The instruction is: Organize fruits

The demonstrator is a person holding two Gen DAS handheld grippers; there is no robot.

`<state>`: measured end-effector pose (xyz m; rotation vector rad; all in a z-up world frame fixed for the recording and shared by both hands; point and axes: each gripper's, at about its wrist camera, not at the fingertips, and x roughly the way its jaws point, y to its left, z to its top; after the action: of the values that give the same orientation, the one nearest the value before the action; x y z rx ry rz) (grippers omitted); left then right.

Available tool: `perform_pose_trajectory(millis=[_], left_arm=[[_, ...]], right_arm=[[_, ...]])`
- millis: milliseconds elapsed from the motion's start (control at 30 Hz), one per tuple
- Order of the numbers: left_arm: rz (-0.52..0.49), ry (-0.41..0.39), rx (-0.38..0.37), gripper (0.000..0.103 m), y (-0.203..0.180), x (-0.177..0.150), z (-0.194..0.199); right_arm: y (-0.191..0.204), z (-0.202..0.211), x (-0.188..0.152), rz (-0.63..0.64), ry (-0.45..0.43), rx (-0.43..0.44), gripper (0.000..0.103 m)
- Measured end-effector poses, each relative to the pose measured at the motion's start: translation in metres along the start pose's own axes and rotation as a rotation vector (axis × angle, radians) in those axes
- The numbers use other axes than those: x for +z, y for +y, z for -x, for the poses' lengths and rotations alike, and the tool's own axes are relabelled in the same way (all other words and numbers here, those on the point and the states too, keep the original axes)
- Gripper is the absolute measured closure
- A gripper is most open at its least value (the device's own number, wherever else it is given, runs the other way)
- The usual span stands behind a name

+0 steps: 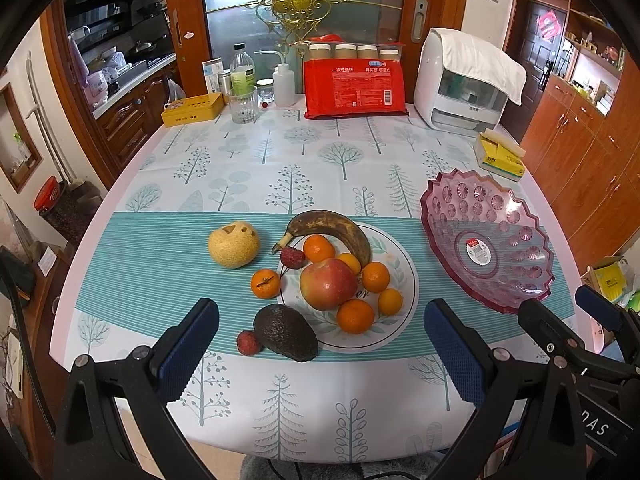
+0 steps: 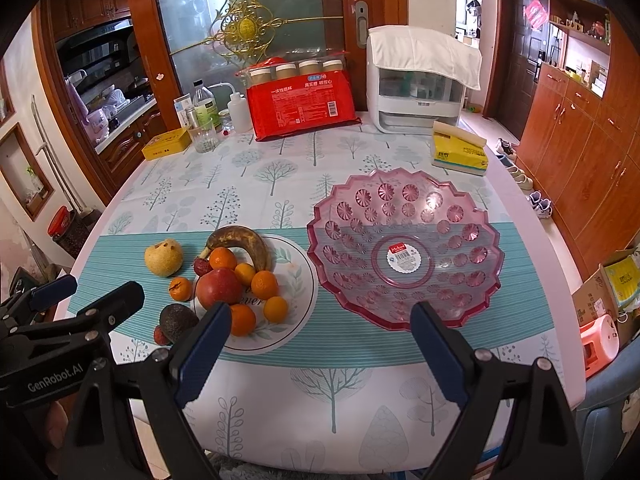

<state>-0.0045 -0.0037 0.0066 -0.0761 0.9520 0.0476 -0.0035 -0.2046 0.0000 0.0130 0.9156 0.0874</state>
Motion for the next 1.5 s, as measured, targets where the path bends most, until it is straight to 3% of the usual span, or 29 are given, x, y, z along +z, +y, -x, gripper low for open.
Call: perform_pose_trajectory(millis=[467,533,867,1267,1500], left_arm=[[-0.012,0.000,-0.007,0.001,0.005,0.003,0.000],[-0.018,0.002,-0.015,0.001,0.009,0.006,-0.001],[-0.040,0.020,-0.006,0.001,0.047,0.029,-0.017],[-0.120,0.090,-0.007,0.001,0.097,0.033,-0.053],[-0.189,0.133,-0.027,0.001,0.122,0.032,-0.089]], right_arm=[[-0.003,-0.001,-0.001,-0.009,0.002,-0.003,0.011],[0.017,-0.009,0.010,-0.012,0.004,-0.011,0.011],[0.041,-0.018,0.021,-0.006,0.017,-0.027,0.011],[0.090,-0.061,0.023,-0.017,0.115,0.038,0.012],[0.110,-0.094,0.018,-0.036,0.171,0.064,0.021]])
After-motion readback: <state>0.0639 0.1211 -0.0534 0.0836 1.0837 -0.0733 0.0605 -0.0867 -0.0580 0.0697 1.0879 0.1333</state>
